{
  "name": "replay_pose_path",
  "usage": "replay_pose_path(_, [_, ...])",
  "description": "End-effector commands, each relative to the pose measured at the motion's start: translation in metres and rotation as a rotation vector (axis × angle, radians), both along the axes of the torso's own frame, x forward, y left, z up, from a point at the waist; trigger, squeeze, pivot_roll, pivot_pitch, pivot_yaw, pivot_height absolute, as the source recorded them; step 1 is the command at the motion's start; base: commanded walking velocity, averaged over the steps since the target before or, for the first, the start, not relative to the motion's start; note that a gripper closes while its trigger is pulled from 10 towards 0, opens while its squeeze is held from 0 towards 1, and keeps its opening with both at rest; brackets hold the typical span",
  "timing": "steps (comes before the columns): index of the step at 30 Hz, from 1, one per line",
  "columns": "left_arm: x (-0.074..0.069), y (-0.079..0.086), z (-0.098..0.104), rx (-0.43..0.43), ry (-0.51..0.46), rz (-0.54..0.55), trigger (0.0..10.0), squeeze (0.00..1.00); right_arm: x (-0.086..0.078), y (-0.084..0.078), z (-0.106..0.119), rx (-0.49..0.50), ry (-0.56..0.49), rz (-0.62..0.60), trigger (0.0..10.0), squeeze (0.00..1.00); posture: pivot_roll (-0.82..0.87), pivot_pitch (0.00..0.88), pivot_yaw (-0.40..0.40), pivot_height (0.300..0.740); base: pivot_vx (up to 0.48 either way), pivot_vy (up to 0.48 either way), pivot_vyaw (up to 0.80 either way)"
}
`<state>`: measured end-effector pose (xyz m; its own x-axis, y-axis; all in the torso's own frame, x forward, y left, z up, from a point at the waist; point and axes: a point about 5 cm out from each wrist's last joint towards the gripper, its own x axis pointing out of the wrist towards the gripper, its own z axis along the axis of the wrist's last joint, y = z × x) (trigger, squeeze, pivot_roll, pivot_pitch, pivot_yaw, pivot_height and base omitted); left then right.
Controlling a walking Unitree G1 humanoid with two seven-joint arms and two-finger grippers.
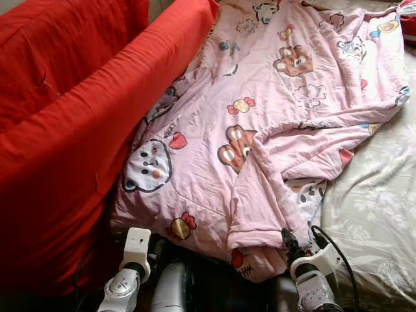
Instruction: Clean up the room
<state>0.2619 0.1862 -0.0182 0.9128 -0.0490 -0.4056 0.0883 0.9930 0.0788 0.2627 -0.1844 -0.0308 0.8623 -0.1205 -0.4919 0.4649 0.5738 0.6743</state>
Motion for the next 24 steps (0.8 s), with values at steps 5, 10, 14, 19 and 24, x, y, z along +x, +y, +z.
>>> replay_pose_path(5, [-0.008, 0.004, -0.007, 0.016, 0.043, 0.000, 10.0, 0.00, 0.001, 0.001, 0.001, 0.025, -0.025, -0.020, 0.0, 0.00, 0.06, 0.224, 0.100, 0.635, 0.000, 0.000, 0.00])
replay_pose_path(10, [-0.008, 0.002, -0.008, 0.019, 0.052, -0.008, 10.0, 0.00, 0.003, -0.001, 0.003, 0.025, -0.031, -0.025, 0.0, 0.00, 0.05, 0.213, 0.101, 0.635, 0.000, 0.000, 0.00])
replay_pose_path(14, [-0.008, 0.001, -0.008, 0.020, 0.056, -0.010, 10.0, 0.00, 0.003, -0.003, 0.003, 0.023, -0.033, -0.029, 0.0, 0.00, 0.04, 0.208, 0.100, 0.635, 0.000, 0.000, 0.00])
replay_pose_path(19, [-0.007, -0.003, -0.009, 0.019, 0.066, -0.013, 10.0, 0.00, 0.002, -0.008, 0.004, 0.009, -0.039, -0.030, 0.0, 0.00, 0.03, 0.190, 0.093, 0.635, 0.000, 0.000, 0.00])
replay_pose_path(24, [-0.007, -0.007, -0.010, 0.017, 0.072, -0.014, 10.0, 0.00, 0.003, -0.009, 0.005, -0.006, -0.053, -0.024, 0.0, 0.00, 0.02, 0.177, 0.088, 0.635, 0.000, 0.000, 0.00])
